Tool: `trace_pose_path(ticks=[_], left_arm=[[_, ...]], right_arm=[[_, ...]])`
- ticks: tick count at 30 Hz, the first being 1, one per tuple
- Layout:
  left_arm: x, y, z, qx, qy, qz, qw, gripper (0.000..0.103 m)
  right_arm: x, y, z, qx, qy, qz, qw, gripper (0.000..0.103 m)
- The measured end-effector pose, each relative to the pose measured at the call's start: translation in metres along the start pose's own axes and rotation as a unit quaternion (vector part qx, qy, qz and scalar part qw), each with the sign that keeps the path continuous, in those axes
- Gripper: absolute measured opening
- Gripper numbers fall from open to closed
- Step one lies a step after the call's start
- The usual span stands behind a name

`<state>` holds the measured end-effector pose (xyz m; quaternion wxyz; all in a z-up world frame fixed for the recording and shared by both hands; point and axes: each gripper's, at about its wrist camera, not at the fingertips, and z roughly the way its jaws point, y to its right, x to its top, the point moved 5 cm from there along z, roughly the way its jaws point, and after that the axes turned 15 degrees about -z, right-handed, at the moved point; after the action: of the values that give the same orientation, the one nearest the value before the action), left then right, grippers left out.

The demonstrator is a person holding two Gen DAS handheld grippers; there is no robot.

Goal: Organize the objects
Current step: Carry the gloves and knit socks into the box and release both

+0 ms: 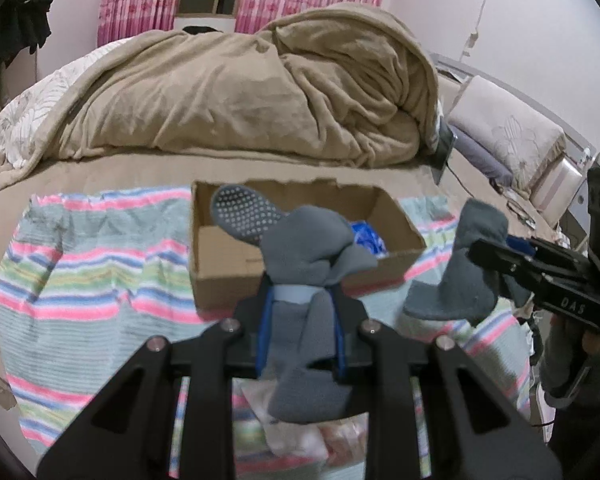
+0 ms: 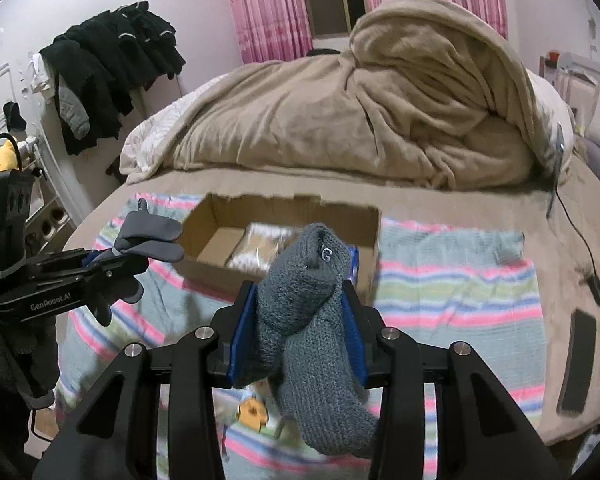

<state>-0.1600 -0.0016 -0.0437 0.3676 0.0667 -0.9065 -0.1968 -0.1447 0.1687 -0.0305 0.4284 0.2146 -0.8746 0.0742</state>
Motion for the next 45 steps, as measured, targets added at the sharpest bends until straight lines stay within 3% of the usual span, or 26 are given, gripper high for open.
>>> trace_pose_path(ticks=[8, 14, 31, 35, 38, 40, 41, 45], left_arm=[[0.024, -0.008, 0.017, 0.002, 0.009, -0.006, 0.9999, 0.025], [0.039, -0.014, 0.038, 0.003, 0.011, -0.012, 0.9999, 0.025], [0.042, -0.028, 0.118, 0.025, -0.041, -0.011, 0.9988, 0.027], [0.037, -0.033, 0.132, 0.055, -0.061, -0.015, 0.9965, 0.038], [0.04, -0.031, 0.124, 0.045, -0.045, -0.018, 0.9978, 0.084], [0.041, -0.028, 0.117, 0.039, -0.036, -0.02, 0.9984, 0.091], [0.043, -0.027, 0.112, 0.044, -0.027, -0.02, 0.9985, 0.097], [0.045, -0.026, 0.101, 0.044, -0.022, -0.026, 0.9984, 0.097]], right_arm=[[0.031, 0.008, 0.024, 0.002, 0.016, -0.01, 1.0, 0.043], [0.041, 0.018, 0.053, 0.003, 0.005, -0.008, 1.0, 0.043], [0.021, 0.019, 0.149, 0.027, -0.061, -0.014, 0.998, 0.043], [0.017, 0.017, 0.157, 0.024, -0.074, -0.019, 0.997, 0.047], [0.019, 0.018, 0.153, 0.017, -0.067, -0.019, 0.997, 0.053], [0.023, 0.02, 0.148, 0.01, -0.059, -0.017, 0.998, 0.068], [0.025, 0.02, 0.144, 0.008, -0.053, -0.014, 0.998, 0.069], [0.03, 0.019, 0.13, 0.003, -0.043, -0.013, 0.999, 0.07]])
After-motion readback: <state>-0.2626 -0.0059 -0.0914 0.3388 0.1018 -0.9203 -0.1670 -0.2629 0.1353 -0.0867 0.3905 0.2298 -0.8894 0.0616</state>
